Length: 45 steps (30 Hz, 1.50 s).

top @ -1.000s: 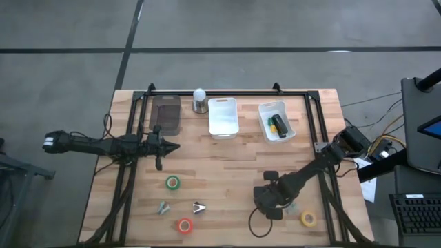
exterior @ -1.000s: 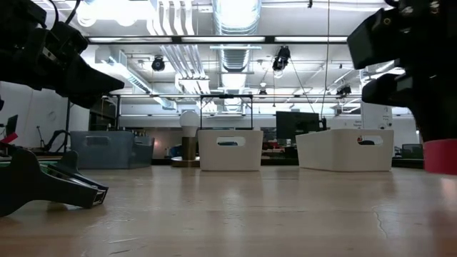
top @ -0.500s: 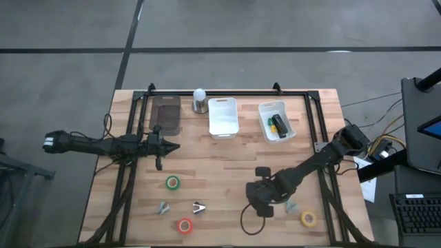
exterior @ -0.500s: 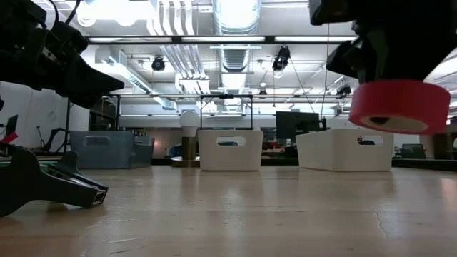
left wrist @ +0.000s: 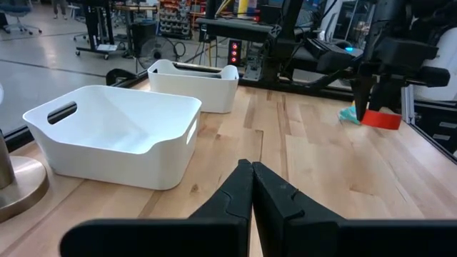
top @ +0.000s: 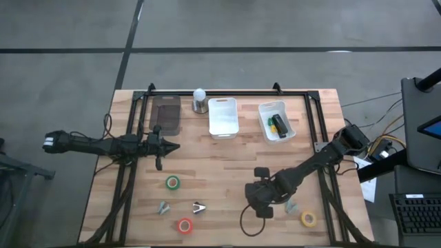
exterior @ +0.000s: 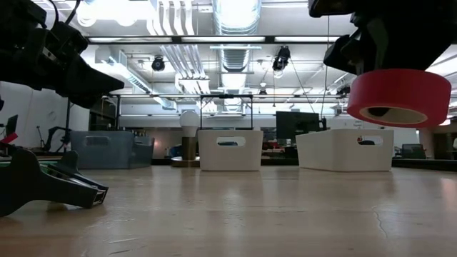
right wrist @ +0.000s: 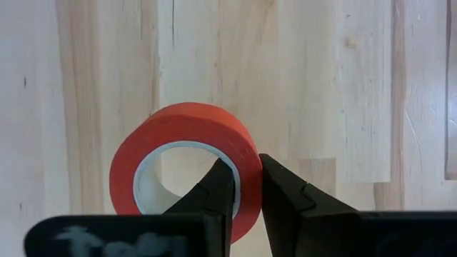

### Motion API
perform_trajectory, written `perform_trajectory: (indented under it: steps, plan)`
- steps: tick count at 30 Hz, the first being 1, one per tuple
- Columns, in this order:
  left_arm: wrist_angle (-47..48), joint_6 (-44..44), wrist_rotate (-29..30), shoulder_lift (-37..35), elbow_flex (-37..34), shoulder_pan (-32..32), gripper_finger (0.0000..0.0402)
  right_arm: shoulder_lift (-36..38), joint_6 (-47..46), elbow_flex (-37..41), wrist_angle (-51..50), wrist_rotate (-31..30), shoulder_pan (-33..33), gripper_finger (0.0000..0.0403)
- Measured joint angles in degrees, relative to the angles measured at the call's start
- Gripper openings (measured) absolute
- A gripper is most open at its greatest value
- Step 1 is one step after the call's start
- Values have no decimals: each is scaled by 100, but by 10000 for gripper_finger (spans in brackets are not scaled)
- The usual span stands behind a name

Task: Pick and place Stapler, Stapler remover, tape
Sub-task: Put the red masking tape into the left white bin

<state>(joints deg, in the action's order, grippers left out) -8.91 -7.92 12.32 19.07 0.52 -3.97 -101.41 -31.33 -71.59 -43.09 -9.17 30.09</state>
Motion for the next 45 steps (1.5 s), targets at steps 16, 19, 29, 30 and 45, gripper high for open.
perform_trajectory:
  steps: [16, 19, 29, 30, 45]
  plan:
    - [0, 0, 0, 0, -1, -2, 12, 0, 240, -192, 27, -275, -105, 45]
    - [0, 0, 0, 0, -1, -2, 12, 0, 348, -239, 68, -409, -128, 48]
    - [0, 2, 0, 0, -1, -1, 12, 0, 1286, -439, 577, -1048, -590, 47]
    - [0, 2, -2, 0, -1, 0, 12, 0, 1389, -472, 690, -1077, -685, 48]
    - [0, 1, -1, 0, -1, -1, 12, 0, 2488, -1286, 1554, -954, -3051, 46]
